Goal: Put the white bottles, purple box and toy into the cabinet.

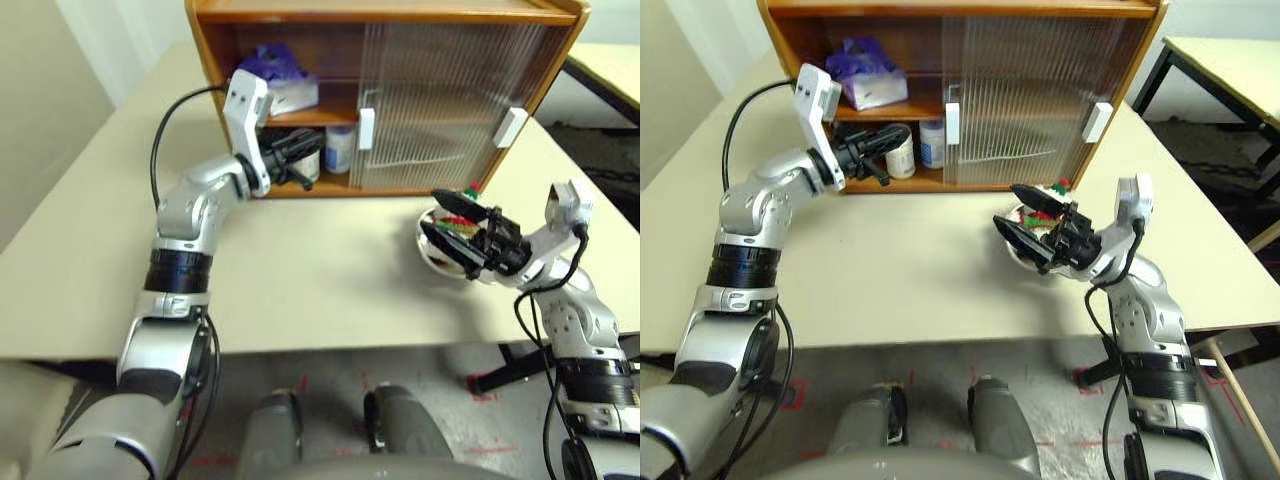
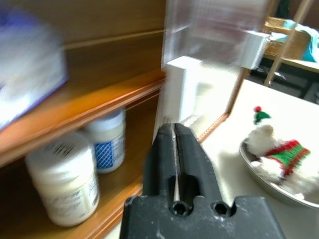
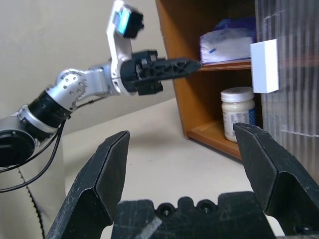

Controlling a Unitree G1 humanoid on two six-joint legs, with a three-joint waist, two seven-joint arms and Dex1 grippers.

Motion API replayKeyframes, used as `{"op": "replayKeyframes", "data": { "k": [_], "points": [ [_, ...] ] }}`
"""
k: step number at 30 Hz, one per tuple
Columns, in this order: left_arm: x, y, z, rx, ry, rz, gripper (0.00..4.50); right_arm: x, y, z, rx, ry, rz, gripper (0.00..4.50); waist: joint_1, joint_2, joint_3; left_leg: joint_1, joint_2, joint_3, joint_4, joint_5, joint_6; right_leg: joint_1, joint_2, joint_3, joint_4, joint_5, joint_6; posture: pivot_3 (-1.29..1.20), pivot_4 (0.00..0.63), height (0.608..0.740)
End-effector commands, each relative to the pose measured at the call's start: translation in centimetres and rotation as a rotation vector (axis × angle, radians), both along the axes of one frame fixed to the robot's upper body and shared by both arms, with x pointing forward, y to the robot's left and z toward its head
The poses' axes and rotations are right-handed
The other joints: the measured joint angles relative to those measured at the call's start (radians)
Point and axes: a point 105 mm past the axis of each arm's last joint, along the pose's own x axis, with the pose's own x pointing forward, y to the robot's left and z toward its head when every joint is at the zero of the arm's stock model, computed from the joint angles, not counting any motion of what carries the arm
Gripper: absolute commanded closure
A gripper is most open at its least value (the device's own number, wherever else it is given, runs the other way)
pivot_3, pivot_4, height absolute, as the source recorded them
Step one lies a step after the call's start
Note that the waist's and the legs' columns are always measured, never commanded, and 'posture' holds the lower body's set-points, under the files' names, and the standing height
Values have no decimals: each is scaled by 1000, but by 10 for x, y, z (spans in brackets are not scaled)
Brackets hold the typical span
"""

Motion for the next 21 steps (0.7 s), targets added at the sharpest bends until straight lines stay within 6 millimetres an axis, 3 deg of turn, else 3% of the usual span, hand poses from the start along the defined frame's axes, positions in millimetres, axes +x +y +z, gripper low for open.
{"op": "replayKeyframes", "data": {
  "k": [1, 5, 10, 16, 21],
  "points": [
    [-6, -27, -8, 18, 25, -59, 4485, 2, -6, 4, -8, -17, -20, 0, 3, 1, 0, 0, 0, 0, 0, 0, 0, 1, 0, 0, 0, -1, -1, -83, 29, 740],
    [-2, -55, -9, 63, -23, -106, 4485, -2, -10, 3, -17, -16, -32, 0, -2, 1, 0, -1, 0, 0, 2, 0, 0, 1, 0, 1, -2, -2, -4, -109, 23, 740],
    [13, -70, -8, 87, -76, -72, 4485, -4, -12, 3, -21, -16, -42, 0, -13, 1, -1, 0, -1, -1, 2, 0, 0, 0, 1, 1, -1, -2, -4, -133, 20, 740],
    [32, -78, 0, 88, -142, 31, 4485, -6, -12, 2, -23, -15, -47, 0, -31, 2, -1, -1, -1, -2, 2, 0, 0, 0, 1, 1, -1, -2, -4, -152, 20, 740],
    [45, -74, -10, 159, -163, 130, 4485, -7, -13, 3, -27, -17, -51, 0, -41, 2, -1, 0, -1, -2, 2, 0, 0, 0, 1, 3, -2, -1, -1, -160, 19, 740]
  ]
}}
